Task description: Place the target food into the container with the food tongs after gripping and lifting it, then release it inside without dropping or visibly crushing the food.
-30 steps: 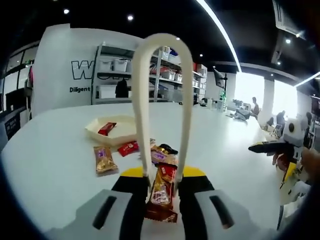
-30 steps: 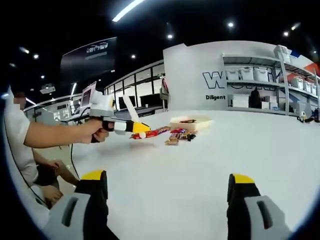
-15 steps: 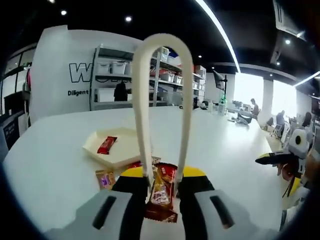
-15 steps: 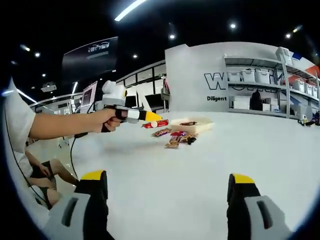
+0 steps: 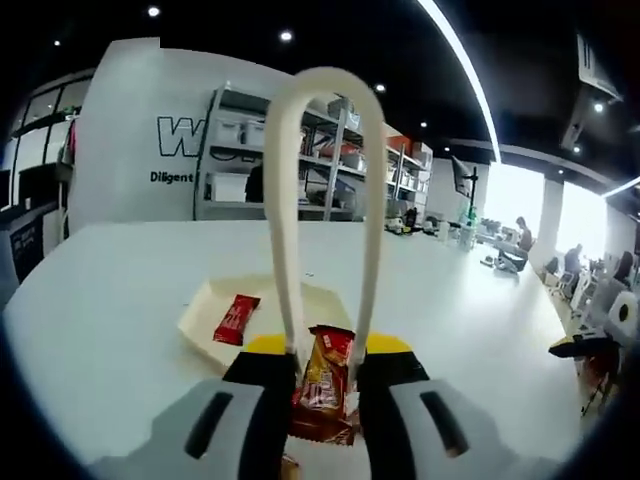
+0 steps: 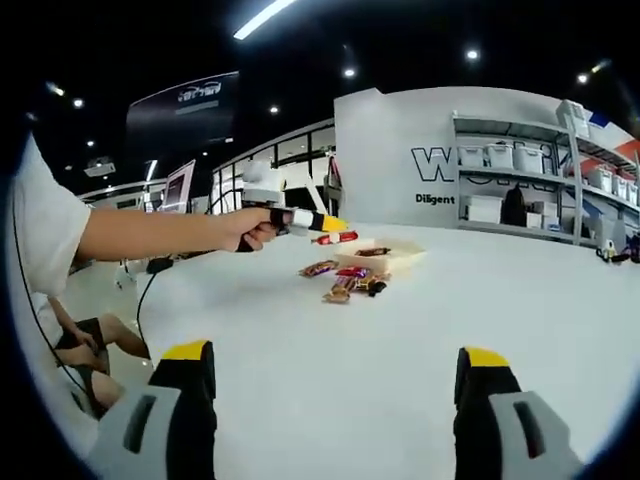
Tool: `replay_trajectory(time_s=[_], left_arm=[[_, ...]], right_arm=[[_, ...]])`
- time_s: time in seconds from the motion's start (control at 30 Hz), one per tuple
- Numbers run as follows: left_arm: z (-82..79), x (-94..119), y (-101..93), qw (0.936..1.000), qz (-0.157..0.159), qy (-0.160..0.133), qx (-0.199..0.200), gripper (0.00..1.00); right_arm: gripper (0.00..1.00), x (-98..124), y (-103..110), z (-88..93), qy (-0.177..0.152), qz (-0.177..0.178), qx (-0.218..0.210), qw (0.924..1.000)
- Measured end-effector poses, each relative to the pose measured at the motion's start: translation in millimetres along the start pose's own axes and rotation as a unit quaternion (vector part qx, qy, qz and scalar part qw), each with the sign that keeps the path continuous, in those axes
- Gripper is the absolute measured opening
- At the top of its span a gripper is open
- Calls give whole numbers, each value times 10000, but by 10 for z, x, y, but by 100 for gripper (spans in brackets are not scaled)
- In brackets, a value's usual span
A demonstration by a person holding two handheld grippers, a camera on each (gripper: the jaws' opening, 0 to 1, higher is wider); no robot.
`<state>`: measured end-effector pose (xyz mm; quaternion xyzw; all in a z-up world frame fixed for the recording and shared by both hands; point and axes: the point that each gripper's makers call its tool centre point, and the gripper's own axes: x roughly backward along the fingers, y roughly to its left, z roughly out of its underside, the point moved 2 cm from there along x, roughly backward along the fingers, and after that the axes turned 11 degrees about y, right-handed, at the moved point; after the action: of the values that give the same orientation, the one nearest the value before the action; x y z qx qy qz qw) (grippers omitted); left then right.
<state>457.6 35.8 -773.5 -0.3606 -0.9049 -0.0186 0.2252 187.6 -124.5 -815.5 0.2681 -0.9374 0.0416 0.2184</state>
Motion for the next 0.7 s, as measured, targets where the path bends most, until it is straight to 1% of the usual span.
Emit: replay_trajectory(time_s=[0.1,0.17,0.23,0.33,0.43,0.47,0.5,0.53,0.63,0.7], left_arm=[[-42,-139,115,9999,-52,108,67,22],[-59,-179,115,9999,-41,103,127,22],[-59,-238,100,9999,-78,154,0,22],[-35,-313,115,9996,-105,247,-19,22],[15,-404,172,9993,-126,324,110,23],[36,-432,194,9992,-185,348,53,23],[71,-472,229,9987,-243,455,-52,23],[76,-484,238,9985,-258,473,-72,23],[48,-544,282,9982,-282,521,-79,23],[31,-594,295,9977,-248,615,-113,23]], right_arm=[[99,-21,-13,-15,-10,0,3,10000],[99,-36,-19,-25,-16,3,1,10000],[99,-56,-25,-32,-16,0,27,10000],[99,-80,-18,-23,20,-43,54,10000],[99,-93,-38,-13,63,-25,72,10000],[99,-92,-58,-9,89,23,95,9999],[99,-87,-83,-11,97,83,117,9999],[99,-79,-92,-22,77,104,120,9998],[99,-43,-123,-44,13,140,79,9999],[99,-37,-144,-38,7,178,49,9998]])
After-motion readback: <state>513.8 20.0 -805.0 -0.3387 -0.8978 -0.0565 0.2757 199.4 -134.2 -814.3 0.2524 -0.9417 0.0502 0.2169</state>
